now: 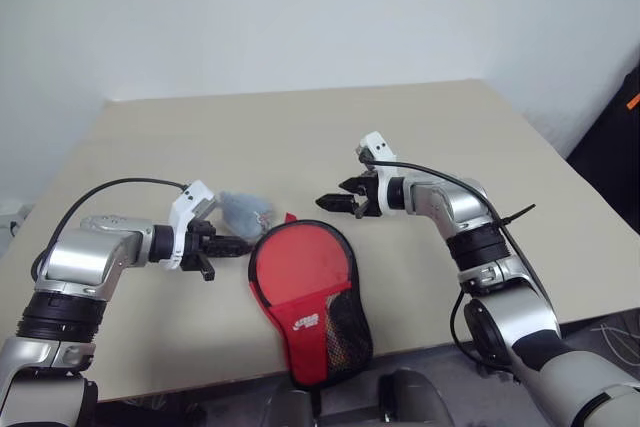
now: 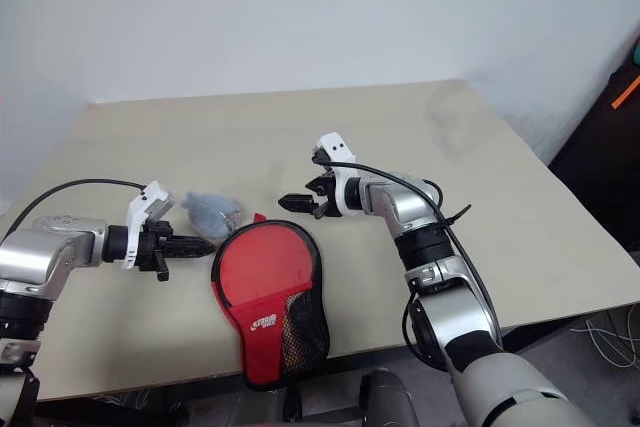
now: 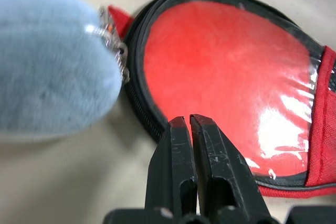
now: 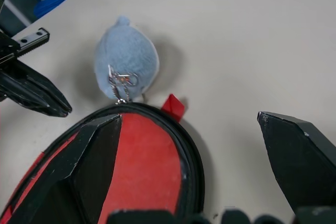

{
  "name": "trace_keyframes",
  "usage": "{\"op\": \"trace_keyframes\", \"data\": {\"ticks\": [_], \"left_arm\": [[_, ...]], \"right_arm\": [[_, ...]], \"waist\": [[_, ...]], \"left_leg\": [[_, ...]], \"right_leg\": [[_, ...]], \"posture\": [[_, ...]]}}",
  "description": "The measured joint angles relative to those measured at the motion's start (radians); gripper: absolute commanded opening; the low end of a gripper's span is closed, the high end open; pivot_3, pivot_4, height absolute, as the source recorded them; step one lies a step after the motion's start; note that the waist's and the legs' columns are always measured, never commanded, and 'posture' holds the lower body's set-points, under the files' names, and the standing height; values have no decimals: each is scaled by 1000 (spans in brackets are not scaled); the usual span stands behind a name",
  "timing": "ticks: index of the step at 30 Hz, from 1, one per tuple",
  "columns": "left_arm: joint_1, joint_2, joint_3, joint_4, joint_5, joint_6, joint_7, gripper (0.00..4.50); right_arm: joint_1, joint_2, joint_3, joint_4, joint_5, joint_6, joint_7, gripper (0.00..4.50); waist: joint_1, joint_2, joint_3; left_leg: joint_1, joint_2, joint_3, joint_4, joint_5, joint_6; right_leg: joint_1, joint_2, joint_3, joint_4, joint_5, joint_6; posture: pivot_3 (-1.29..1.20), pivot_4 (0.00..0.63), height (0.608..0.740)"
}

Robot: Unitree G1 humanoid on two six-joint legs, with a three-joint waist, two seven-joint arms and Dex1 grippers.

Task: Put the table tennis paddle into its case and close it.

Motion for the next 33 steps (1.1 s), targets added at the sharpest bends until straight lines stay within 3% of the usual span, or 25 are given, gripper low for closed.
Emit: {"op": "trace_keyframes", "data": {"ticks": [2, 5, 11, 33], "left_arm": [[7, -26, 31, 0, -13, -5, 16, 47], [7, -81, 89, 0, -42, 3, 68, 616], [6, -69, 90, 6, -59, 92, 92, 2593], [-115, -96, 21, 173, -76, 409, 116, 2593]], "right_arm": [[7, 3, 0, -8, 1, 0, -11, 4500], [15, 8, 6, -19, 2, -2, -24, 4500], [31, 8, 13, -23, 6, -2, -35, 4500], [45, 15, 16, -23, 13, 8, -68, 4500]], "waist": [[0, 0, 0], [0, 0, 0], [0, 0, 0], [0, -1, 0]], "left_leg": [[0, 0, 0, 0, 0, 0], [0, 0, 0, 0, 0, 0], [0, 0, 0, 0, 0, -1], [1, 0, -2, 0, 2, -2]], "right_leg": [[0, 0, 0, 0, 0, 0], [0, 0, 0, 0, 0, -1], [0, 1, 0, 0, 1, -1], [1, 1, 0, 0, 2, -3]], "posture": [[0, 0, 688], [0, 0, 688], [0, 0, 688], [0, 0, 688]]}}
